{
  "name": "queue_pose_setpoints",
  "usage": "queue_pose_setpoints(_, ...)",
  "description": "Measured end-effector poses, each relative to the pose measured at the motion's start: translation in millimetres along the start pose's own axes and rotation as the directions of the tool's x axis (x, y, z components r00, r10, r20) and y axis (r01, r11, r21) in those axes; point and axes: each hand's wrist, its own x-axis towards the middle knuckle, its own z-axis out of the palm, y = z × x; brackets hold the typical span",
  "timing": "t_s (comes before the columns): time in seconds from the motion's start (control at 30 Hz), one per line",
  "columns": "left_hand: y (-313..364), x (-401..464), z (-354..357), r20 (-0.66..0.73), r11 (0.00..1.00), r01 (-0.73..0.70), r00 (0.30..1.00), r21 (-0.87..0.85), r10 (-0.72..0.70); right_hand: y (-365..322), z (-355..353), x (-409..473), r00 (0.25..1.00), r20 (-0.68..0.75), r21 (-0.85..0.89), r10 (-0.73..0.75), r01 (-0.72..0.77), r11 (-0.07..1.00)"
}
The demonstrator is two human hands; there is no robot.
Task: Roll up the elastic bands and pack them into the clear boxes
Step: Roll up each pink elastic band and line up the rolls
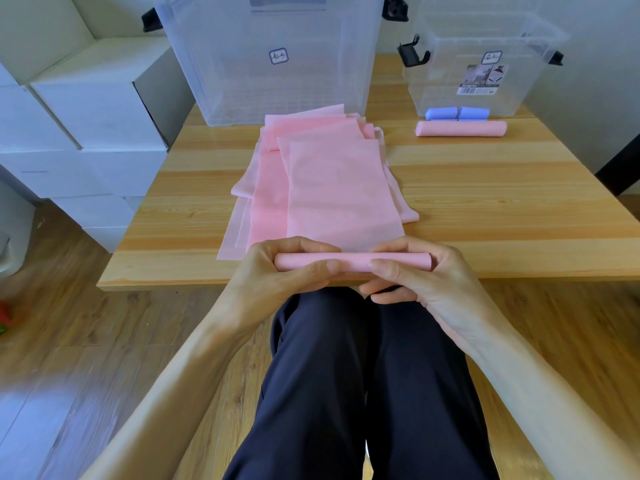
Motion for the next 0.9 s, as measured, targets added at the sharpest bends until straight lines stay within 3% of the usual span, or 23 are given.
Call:
queue_pose_setpoints(0.27,1.4,3.2,2.8,-0.034,0.988,-0.017,0.999,-0.153,0.012,-0.6,3.8,-1.1,1.0,-0.022,0.034,0.01,-0.009,0.999)
queue_pose_setpoints(0.43,2.6,2.0,-0.2,-0.009,0.995,0.005,1.0,-0.101,-0.006,-1.1,2.8,-0.3,1.0,-0.009,0.026,-0.011,0.011,1.0)
queue_pose_setpoints(0.63,1.3,1.3,-4.3,0.137,0.978,0.135,0.984,-0.158,-0.113,-1.4,3.3,0.1,1.0,-0.022,0.039,-0.021,0.022,0.999)
queue_pose_setpoints(0.9,2.7,0.9,-2.0,0.095,0.985,0.113,0.99,-0.129,-0.101,-1.4,1.4,-1.1,1.0,0.024,0.019,0.007,-0.008,1.0)
